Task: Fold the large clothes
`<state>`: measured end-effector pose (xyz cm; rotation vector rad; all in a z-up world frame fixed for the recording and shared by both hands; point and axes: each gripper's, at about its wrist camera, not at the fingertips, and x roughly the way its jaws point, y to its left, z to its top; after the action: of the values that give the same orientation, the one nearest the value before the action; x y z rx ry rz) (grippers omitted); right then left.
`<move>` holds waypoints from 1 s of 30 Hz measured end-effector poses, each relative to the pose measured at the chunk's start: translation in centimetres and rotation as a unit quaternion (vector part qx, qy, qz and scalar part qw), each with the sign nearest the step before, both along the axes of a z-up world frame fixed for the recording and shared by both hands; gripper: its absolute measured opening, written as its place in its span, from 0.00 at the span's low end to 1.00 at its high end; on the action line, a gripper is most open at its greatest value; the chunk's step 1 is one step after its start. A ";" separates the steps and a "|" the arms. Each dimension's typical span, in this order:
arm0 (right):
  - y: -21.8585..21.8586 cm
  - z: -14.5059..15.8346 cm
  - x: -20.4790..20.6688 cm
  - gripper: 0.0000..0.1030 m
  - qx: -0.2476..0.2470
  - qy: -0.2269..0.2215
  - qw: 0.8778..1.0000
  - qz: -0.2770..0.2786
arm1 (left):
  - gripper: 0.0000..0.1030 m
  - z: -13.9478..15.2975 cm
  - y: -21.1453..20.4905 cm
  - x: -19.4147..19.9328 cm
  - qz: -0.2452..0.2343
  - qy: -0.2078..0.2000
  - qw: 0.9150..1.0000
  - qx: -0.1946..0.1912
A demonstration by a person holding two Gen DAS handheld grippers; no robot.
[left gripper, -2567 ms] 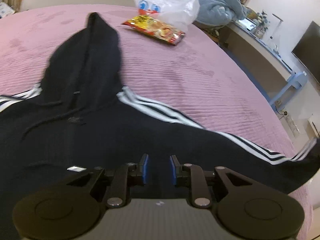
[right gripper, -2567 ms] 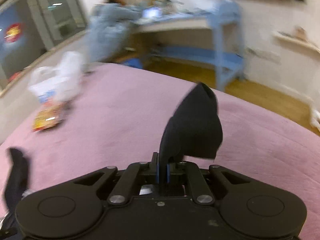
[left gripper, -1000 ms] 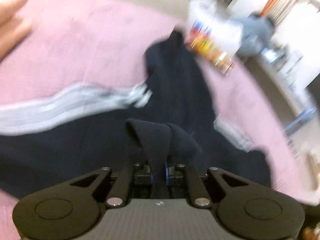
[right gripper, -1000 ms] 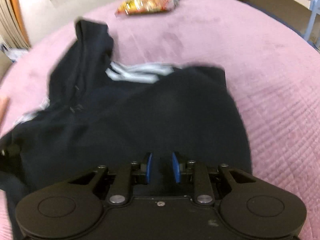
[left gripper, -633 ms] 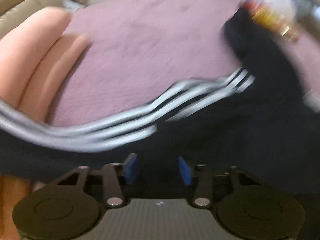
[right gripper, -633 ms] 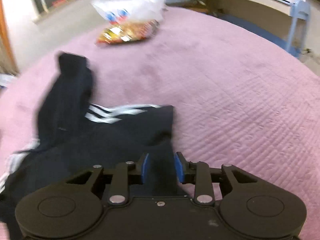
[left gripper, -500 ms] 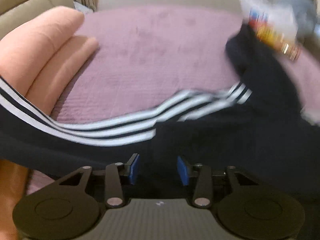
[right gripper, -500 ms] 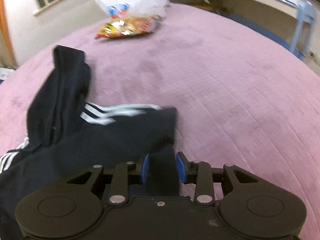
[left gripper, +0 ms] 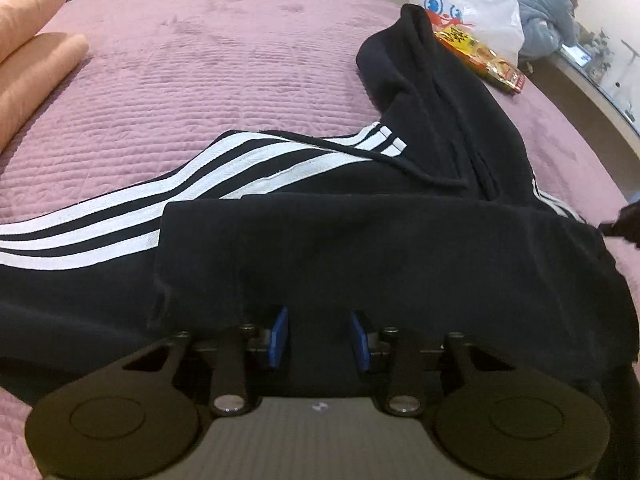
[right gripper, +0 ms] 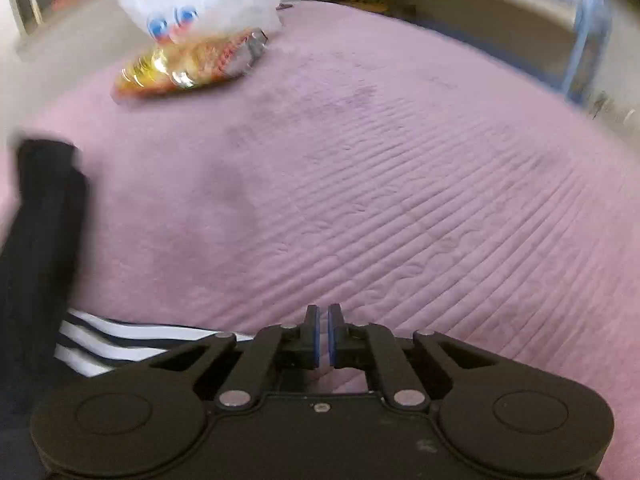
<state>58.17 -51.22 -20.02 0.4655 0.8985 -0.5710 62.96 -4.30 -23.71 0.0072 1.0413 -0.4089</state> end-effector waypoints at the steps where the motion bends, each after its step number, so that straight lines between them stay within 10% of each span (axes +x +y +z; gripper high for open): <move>1: 0.4 0.9 -1.0 0.22 0.001 -0.003 1.000 0.012 | 0.36 -0.1 0.1 0.2 -0.003 -0.002 1.000 0.004; 4: 1.8 2.0 -4.0 0.66 0.032 -0.011 0.999 0.028 | 0.37 0.0 -0.4 0.4 -0.011 -0.005 1.000 0.021; 8: 0.5 0.3 -2.8 0.67 0.070 -0.003 0.997 0.014 | 0.39 -0.1 -0.4 0.7 -0.008 -0.006 1.000 0.023; 9: 0.1 0.0 -2.0 0.62 0.084 0.003 0.996 0.010 | 0.39 -0.1 -0.4 0.6 -0.008 -0.007 1.000 0.024; 10: -0.4 -1.3 -0.7 0.28 0.106 0.015 0.994 0.013 | 0.39 -0.1 -0.4 0.6 -0.009 -0.008 1.000 0.024; 12: -1.1 -1.4 0.0 0.11 0.132 -0.005 0.991 0.019 | 0.39 -0.2 -0.4 0.5 -0.008 -0.010 1.000 0.023; 15: 0.6 1.7 -0.4 0.08 0.029 -0.081 0.992 0.097 | 0.39 -0.2 -0.3 0.6 -0.002 -0.009 1.000 0.017; 18: -0.3 -1.2 0.1 0.10 -0.013 0.019 0.999 0.044 | 0.37 0.0 0.1 0.7 0.011 -0.003 1.000 0.009; 21: -1.6 -0.1 -3.5 0.14 0.021 -0.010 1.000 -0.010 | 0.37 0.5 0.7 0.5 0.022 -0.008 1.000 0.005; 24: 3.0 2.7 -6.5 0.18 0.010 -0.034 0.998 0.050 | 0.37 0.5 1.3 0.3 0.029 -0.012 0.999 0.001; 30: 9.3 -1.5 -8.8 0.00 0.009 0.064 0.991 0.118 | 0.34 0.3 0.5 0.3 0.040 -0.017 0.999 0.025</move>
<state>49.33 -41.90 -21.52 0.3341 1.0652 -0.3791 63.22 -3.76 -23.44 0.0174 1.0144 -0.3085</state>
